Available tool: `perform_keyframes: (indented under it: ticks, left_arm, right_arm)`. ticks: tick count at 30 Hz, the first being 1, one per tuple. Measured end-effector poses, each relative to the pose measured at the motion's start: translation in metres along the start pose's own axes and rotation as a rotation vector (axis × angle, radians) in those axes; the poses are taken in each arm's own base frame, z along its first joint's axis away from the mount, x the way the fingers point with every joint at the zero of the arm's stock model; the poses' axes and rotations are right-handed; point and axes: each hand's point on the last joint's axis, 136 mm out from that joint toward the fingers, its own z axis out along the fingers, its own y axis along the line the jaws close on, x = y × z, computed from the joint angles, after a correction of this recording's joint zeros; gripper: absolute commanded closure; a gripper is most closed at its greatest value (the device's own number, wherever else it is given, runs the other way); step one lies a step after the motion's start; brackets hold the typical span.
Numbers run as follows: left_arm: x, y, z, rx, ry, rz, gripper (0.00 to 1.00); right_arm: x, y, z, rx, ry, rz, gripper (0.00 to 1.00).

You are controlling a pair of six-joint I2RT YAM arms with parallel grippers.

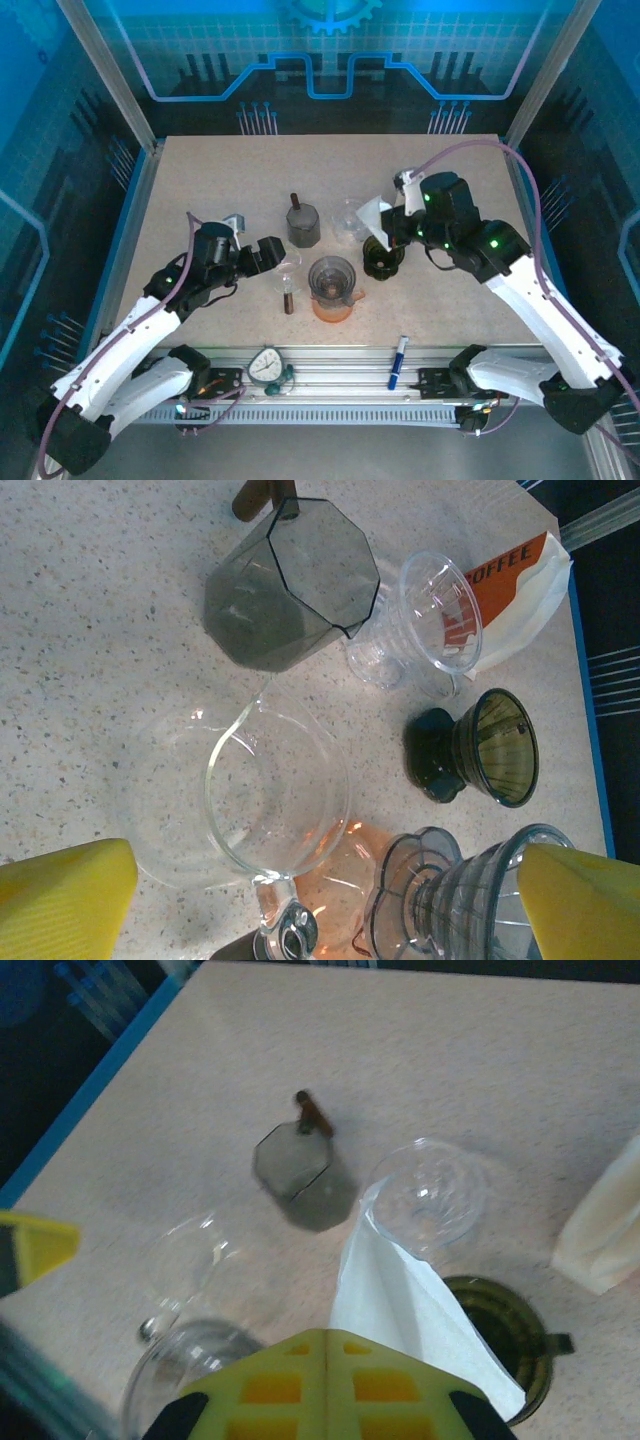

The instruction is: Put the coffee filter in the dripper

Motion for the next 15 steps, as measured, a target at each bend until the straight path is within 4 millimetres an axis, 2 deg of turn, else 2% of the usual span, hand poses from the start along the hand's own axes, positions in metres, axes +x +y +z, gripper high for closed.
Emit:
perform_keyframes:
  ticks: [5,9,12,15]
  left_arm:
    - [0.003,-0.002,0.000,0.011,0.016,-0.001,0.01]
    - [0.005,-0.004,0.000,0.024,0.028,-0.002,0.01]
    - [0.007,-0.006,0.000,0.034,0.040,-0.001,0.02]
    - [0.008,-0.007,0.001,0.039,0.053,-0.002,0.02]
  right_arm:
    - [0.028,0.031,-0.022,-0.082,0.081,-0.062,1.00]
    - [0.042,0.048,-0.033,-0.122,0.145,-0.092,1.00]
    - [0.050,0.059,-0.035,-0.138,0.196,-0.115,1.00]
    - [0.057,0.067,-0.027,-0.134,0.256,-0.138,1.00]
